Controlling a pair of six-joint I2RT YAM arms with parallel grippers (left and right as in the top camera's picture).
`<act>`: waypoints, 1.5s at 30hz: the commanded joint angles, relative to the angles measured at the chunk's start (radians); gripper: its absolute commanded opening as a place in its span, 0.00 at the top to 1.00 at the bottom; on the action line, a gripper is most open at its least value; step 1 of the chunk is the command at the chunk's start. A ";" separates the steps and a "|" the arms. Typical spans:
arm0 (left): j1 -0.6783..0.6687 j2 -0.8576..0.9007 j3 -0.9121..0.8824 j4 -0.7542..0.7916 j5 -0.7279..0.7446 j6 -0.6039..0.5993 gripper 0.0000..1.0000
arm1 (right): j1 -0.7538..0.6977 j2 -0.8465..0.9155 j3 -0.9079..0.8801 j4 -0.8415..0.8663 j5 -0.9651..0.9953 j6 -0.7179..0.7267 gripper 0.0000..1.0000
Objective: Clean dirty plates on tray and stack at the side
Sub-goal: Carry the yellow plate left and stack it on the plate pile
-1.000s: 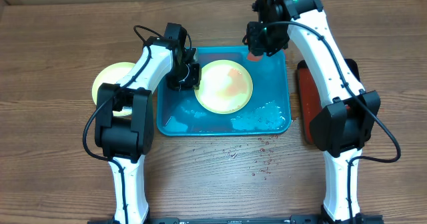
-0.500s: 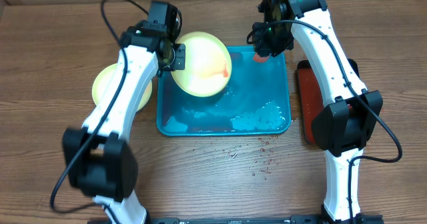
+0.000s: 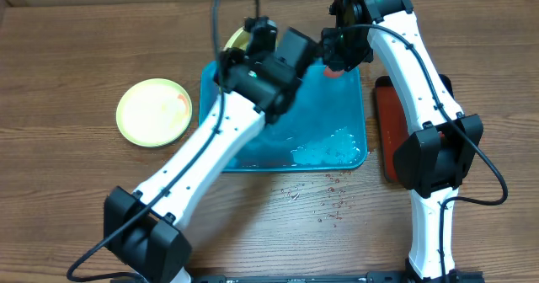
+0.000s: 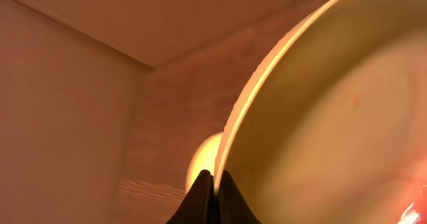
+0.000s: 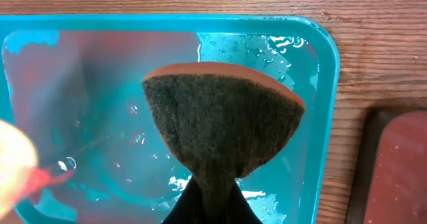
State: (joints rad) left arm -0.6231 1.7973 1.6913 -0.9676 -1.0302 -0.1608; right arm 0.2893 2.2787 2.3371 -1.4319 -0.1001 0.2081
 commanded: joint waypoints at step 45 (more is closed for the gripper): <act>0.412 -0.020 0.012 -0.214 0.864 -0.107 0.96 | -0.003 -0.028 0.018 -0.015 0.010 0.009 0.96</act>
State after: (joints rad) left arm -0.3248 1.7973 1.6913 -1.1709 -0.4339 -0.2390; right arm 0.2878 2.2787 2.3371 -1.4513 -0.0967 0.2096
